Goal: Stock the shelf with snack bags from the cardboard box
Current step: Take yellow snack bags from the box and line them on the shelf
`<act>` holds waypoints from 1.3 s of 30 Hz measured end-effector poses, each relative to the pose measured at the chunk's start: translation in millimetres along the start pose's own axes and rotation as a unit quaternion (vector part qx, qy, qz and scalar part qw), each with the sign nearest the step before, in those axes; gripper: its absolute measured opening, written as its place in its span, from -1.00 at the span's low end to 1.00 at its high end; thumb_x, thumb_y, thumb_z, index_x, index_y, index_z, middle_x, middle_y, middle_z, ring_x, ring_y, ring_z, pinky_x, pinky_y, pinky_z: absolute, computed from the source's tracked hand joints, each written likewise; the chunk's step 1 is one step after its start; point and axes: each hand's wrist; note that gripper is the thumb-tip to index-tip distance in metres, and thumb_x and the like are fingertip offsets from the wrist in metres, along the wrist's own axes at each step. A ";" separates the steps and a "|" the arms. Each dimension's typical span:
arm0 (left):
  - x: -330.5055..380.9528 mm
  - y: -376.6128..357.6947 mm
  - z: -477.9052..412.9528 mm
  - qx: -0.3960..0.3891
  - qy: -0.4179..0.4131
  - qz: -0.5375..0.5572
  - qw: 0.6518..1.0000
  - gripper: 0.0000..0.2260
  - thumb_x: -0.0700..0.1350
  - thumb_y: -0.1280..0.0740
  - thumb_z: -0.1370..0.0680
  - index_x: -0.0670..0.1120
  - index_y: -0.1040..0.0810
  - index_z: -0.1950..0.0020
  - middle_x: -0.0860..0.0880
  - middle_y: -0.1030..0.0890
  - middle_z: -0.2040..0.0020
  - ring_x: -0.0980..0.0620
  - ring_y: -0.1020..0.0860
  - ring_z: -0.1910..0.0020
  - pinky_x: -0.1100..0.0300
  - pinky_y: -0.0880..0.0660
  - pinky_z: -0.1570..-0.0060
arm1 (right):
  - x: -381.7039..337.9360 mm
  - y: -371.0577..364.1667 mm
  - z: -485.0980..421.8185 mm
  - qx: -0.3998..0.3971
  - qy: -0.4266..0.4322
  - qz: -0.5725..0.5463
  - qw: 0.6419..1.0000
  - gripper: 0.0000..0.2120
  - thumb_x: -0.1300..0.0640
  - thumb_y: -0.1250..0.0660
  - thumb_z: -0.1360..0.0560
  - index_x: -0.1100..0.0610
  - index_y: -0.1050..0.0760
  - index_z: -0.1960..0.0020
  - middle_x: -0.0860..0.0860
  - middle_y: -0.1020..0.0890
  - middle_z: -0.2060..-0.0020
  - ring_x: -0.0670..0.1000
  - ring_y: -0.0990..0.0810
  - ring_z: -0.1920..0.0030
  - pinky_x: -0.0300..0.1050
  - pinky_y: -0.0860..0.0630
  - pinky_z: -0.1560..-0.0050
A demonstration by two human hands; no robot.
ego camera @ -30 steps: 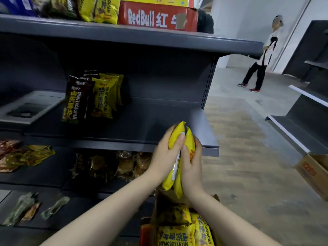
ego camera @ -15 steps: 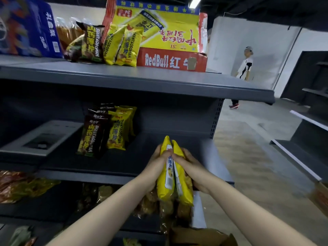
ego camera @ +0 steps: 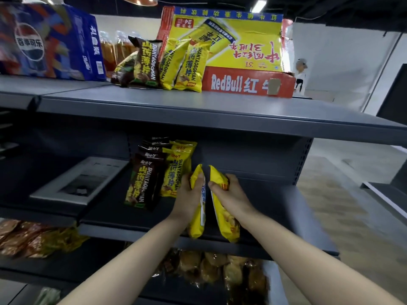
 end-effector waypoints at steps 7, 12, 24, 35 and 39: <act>-9.2 35.7 -34.7 0.093 -0.057 -0.189 0.976 -0.57 0.16 -0.15 -0.58 0.03 -0.26 -0.41 -0.23 -0.32 -0.27 -0.22 -0.42 -0.19 0.03 -0.42 -0.09 | -1.0 -39.1 -18.6 -0.025 -0.014 0.016 0.999 -0.47 -0.11 -0.30 -0.53 0.02 -0.23 -0.40 -0.21 -0.46 0.11 -0.17 -0.46 0.10 -0.40 -0.32 0.24; -0.8 36.3 -59.2 0.127 -0.129 -0.350 0.919 -0.53 0.14 -0.17 -0.58 0.02 -0.25 -0.46 -0.26 -0.34 -0.18 -0.25 -0.33 -0.20 -0.02 -0.39 -0.12 | 3.7 -61.8 -21.9 -0.025 -0.012 0.019 0.999 -0.46 -0.08 -0.29 -0.54 0.01 -0.18 -0.43 -0.27 -0.44 0.11 -0.29 -0.42 0.16 -0.50 -0.33 0.30; -21.4 47.6 -107.3 0.144 -0.210 -0.587 0.768 -0.47 0.19 -0.19 -0.55 -0.14 -0.36 -0.37 -0.29 -0.39 -0.31 -0.30 -0.34 -0.31 -0.17 -0.27 -0.24 | 13.3 -81.9 -32.4 0.031 0.025 0.211 0.977 -0.36 -0.22 -0.26 -0.48 -0.11 -0.07 -0.45 0.01 -0.35 -0.33 0.11 -0.50 -0.22 0.04 -0.53 -0.07; -28.6 50.6 -125.8 0.130 -0.192 -0.590 0.774 -0.26 0.29 0.13 -0.55 -0.25 -0.43 -0.35 -0.25 -0.49 -0.31 -0.27 -0.39 -0.36 -0.32 -0.26 -0.28 | 15.2 -83.9 -45.9 0.041 -0.020 0.213 0.976 -0.37 -0.23 -0.25 -0.48 -0.11 -0.10 -0.45 0.00 -0.35 -0.37 0.08 -0.47 -0.27 0.01 -0.50 -0.13; -29.4 51.0 -122.6 0.118 -0.175 -0.597 0.774 -0.19 0.35 0.20 -0.51 -0.24 -0.23 -0.48 -0.22 -0.35 -0.44 -0.21 -0.25 -0.46 -0.28 -0.13 -0.37 | 15.4 -78.8 -44.8 0.065 -0.012 0.186 0.980 -0.39 -0.21 -0.28 -0.49 -0.10 -0.13 -0.44 0.00 -0.36 -0.36 0.09 -0.48 -0.25 0.00 -0.50 -0.11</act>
Point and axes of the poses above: each hand's wrist, its own z-axis away from the middle knuckle, its own y-axis out of the back of the hand, x = y × z
